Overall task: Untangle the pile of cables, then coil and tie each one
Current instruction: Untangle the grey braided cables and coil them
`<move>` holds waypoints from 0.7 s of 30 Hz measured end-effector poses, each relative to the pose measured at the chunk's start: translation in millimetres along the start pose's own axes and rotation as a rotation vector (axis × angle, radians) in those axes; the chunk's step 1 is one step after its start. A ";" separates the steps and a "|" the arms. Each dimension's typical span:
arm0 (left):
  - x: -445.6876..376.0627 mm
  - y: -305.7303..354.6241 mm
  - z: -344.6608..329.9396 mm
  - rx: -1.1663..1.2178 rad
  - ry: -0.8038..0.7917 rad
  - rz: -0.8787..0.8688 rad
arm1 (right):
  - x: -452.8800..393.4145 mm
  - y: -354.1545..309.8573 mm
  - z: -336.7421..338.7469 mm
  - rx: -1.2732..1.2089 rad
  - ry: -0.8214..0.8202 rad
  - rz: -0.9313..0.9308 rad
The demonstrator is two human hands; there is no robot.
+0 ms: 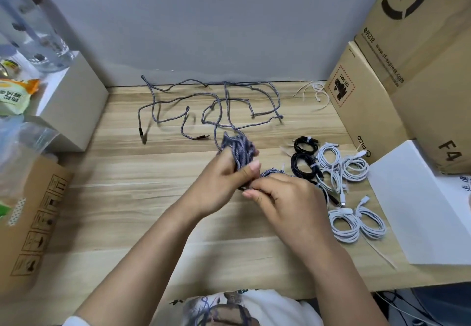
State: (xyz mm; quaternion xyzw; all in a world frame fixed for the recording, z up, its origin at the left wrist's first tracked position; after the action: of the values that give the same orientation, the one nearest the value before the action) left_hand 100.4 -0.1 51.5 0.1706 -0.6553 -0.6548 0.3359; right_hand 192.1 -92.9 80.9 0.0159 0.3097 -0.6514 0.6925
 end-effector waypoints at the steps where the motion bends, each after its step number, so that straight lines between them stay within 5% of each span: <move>1: 2.2 -0.2 -3.6 -0.051 -0.036 0.005 | -1.3 -1.0 2.7 -0.014 0.010 0.007; 10: 19.3 4.8 -9.3 0.106 -0.411 0.109 | -14.6 5.5 20.3 -0.530 0.214 -0.104; 14: 23.0 10.9 -5.0 0.365 -0.537 0.075 | -19.4 13.7 25.2 -0.492 0.267 -0.038; 21: 14.9 3.5 6.7 0.223 -0.257 0.188 | -14.1 21.5 31.1 -0.316 0.385 -0.018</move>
State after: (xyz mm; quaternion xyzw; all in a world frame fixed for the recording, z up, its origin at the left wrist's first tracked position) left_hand 86.1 -4.7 58.7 0.0597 -0.7743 -0.5602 0.2884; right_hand 224.9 -90.3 104.1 0.0283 0.5341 -0.5858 0.6089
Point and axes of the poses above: each hand's wrist, its own x-axis away from the middle knuckle, its own z-axis out of the back of the hand, y = z × x, the point moved 4 cm from there along -x, towards the middle knuckle, and after that the axes turned 10 degrees about z, right-handed, at the moved point
